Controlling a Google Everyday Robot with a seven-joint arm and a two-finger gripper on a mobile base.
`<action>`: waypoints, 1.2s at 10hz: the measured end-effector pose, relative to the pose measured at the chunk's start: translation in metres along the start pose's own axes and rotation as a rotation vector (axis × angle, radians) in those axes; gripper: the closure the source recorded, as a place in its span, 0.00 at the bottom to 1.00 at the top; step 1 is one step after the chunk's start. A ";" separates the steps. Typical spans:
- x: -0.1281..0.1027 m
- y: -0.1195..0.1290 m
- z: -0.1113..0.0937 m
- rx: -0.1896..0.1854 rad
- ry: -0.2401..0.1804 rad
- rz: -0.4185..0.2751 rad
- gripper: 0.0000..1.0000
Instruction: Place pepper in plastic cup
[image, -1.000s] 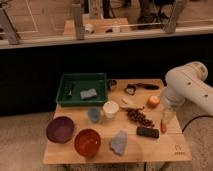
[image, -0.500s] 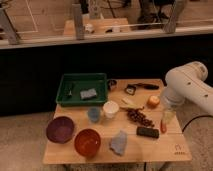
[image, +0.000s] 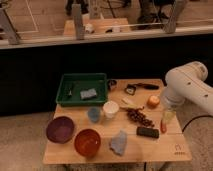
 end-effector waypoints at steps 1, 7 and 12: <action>0.000 0.000 0.000 0.000 0.000 0.000 0.20; 0.000 0.000 0.000 0.000 0.000 0.000 0.20; 0.012 -0.006 0.006 0.016 0.009 -0.067 0.20</action>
